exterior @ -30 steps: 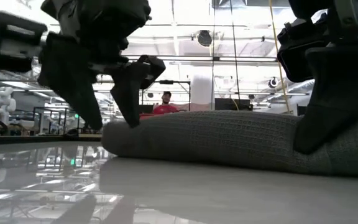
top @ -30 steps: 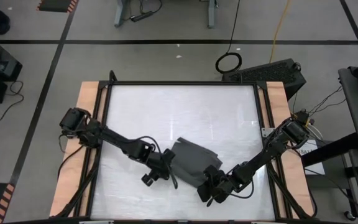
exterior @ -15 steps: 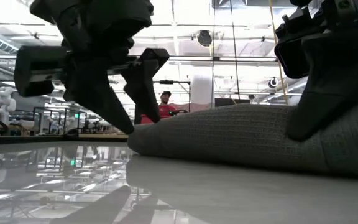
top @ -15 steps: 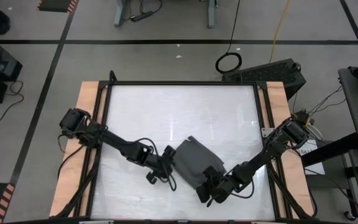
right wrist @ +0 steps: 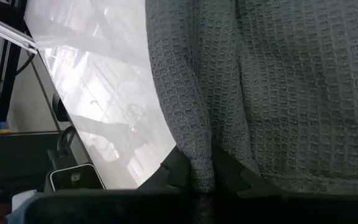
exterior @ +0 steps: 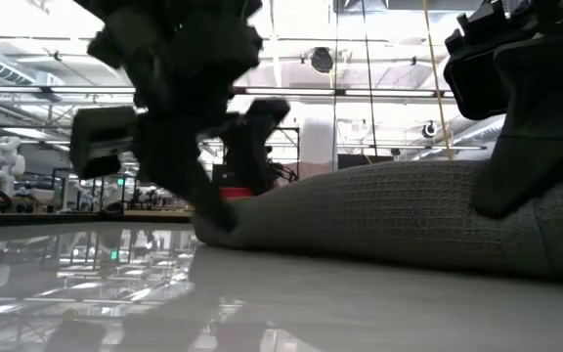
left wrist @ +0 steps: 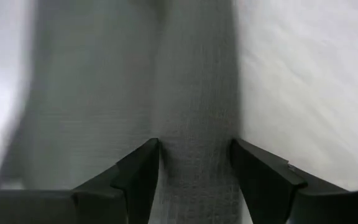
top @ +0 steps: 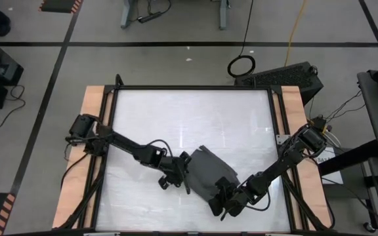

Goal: Roll towel
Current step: Roll the dark gray towel

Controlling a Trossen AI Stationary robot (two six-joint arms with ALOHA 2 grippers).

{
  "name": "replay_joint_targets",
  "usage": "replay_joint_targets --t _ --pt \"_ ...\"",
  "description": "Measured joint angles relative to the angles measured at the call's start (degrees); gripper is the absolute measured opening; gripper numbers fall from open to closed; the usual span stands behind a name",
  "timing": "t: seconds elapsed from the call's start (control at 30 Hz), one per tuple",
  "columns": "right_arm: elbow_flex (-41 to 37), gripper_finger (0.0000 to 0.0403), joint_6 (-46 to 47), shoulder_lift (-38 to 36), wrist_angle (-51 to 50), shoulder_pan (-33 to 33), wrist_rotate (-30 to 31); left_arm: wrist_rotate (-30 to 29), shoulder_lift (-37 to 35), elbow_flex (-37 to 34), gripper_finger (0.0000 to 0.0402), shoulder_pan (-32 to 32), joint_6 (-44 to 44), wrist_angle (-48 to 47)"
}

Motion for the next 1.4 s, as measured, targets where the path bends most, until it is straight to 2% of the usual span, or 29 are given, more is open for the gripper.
replay_joint_targets --t 0.1,0.3,0.37,0.43,0.53,0.57,0.67,0.83,0.97,1.1,1.2,1.33,1.4 --pt "0.0 0.0018 0.01 0.0 0.04 -0.02 0.0 6.58 1.25 0.0 0.0208 1.46 -0.01 -1.39" --pt "0.0 0.0018 -0.05 0.0 0.02 -0.02 0.0 5.85 1.52 -0.02 0.0195 2.64 -4.27 -1.62" --pt "0.02 0.0018 -0.47 -0.01 0.02 -0.02 0.01 6.83 1.52 0.0 0.0167 2.99 -4.56 -2.07" --pt "0.02 0.0018 -1.75 0.0 0.23 -0.02 0.11 8.3 1.52 0.0 0.0123 3.01 -4.59 -3.35" --pt "0.02 0.0018 -5.69 -0.19 1.17 -0.03 0.02 14.77 1.45 0.09 0.0039 2.99 -4.93 -6.06" --pt "0.02 0.0018 -7.13 -0.41 1.65 0.0 -0.06 17.51 1.41 0.11 0.0024 2.99 -5.96 -6.72" --pt "0.07 0.0023 -10.71 -1.35 1.83 -0.02 -0.65 22.91 1.41 0.09 0.0024 2.97 -10.9 -7.01" --pt "0.12 0.0031 -13.66 -2.28 -1.04 -0.41 -5.22 35.82 1.48 0.09 0.0025 4.52 -22.12 -5.44" --pt "0.17 0.0033 -13.5 -2.87 -3.65 -0.91 -10.87 41.65 1.5 0.13 0.0024 6.35 -31.1 -5.2" --pt "0.22 0.004 -14.24 -3.1 -4.18 -1.6 -12.91 44.84 1.5 0.19 0.0024 7.14 -36.53 -5.2" --pt "0.2 0.0065 -15.89 -3.1 -4.45 -1.99 -13.28 47.86 2.28 0.17 0.0024 7.23 -39.48 -4.99" --pt "-0.06 0.012 -20.65 -3.84 -5.97 -2.08 -14.03 53.5 5.29 0.17 0.0024 7.45 -44.98 -5.37" --pt "-0.07 0.0145 -23.13 -5.09 -6.68 -2.09 -13.83 53.91 6.92 0.45 0.0024 7.5 -46.09 -4.84"
